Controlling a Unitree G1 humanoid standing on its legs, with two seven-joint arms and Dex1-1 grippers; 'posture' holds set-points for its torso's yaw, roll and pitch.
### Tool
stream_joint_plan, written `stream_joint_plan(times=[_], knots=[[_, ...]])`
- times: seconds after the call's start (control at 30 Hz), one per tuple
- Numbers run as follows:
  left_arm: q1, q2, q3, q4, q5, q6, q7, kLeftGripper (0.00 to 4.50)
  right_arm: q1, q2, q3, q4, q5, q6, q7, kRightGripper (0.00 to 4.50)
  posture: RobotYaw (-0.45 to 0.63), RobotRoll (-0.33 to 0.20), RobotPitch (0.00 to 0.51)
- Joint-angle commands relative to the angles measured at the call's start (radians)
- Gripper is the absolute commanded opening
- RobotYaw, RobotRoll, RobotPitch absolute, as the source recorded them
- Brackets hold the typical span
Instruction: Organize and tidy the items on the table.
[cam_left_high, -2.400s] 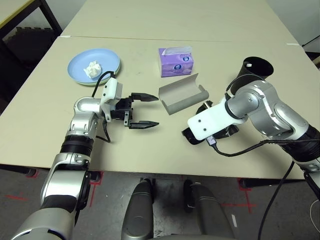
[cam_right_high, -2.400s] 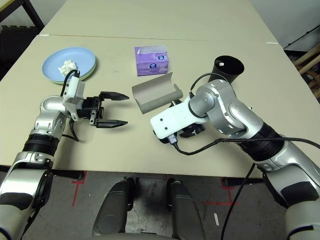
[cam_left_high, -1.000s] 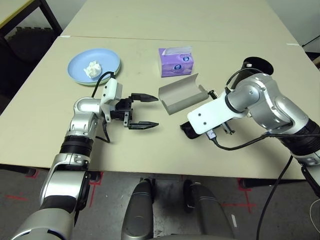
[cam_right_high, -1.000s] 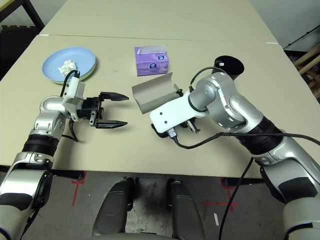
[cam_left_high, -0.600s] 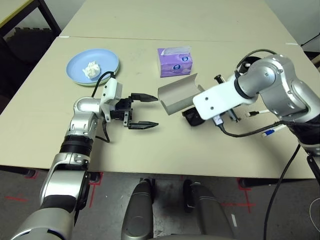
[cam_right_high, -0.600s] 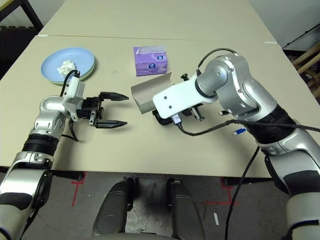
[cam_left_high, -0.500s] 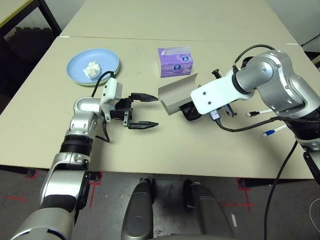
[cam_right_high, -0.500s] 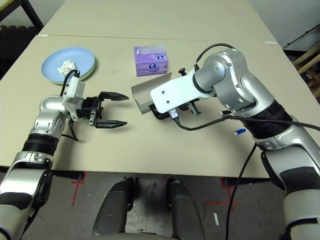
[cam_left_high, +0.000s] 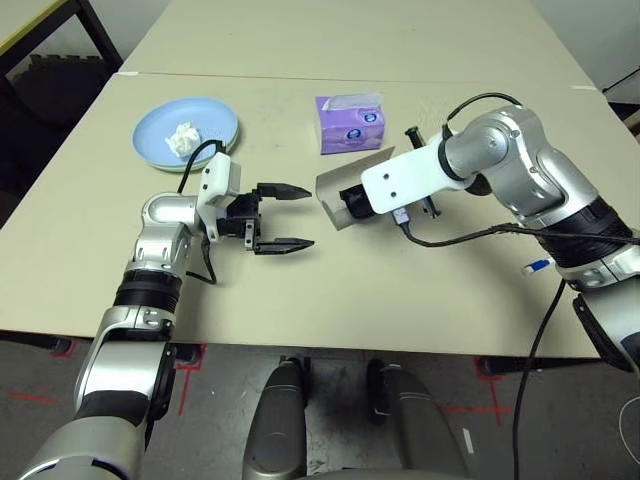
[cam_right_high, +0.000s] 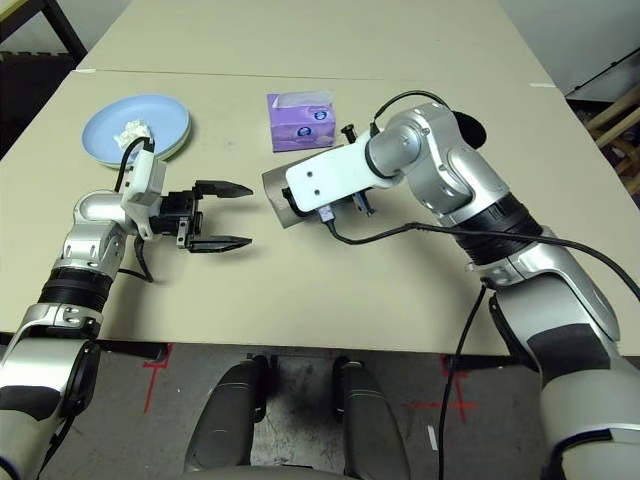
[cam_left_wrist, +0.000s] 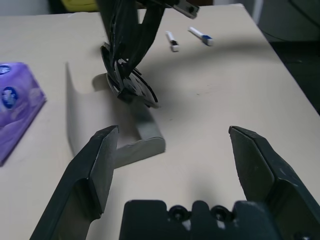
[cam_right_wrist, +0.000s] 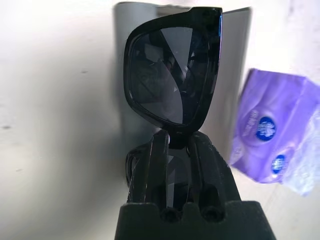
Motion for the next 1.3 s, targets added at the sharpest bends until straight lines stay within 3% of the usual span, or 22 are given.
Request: stream_joint_plan(times=[0.03,1.3], knots=[[0.032,0.004,0.012,-0.052,-0.018,0.047,0.038,4.50,-0.022,0.019,0.019,0.050,-0.016,-0.028,-0.025,0.52,0.18,0.000,0.202],[0.146,0.022,0.036,-0.219,-0.052,0.111,0.165,4.50,-0.094,0.113,0.048,0.343,-0.093,-0.252,-0.163,0.52,0.22,0.000,0.205]])
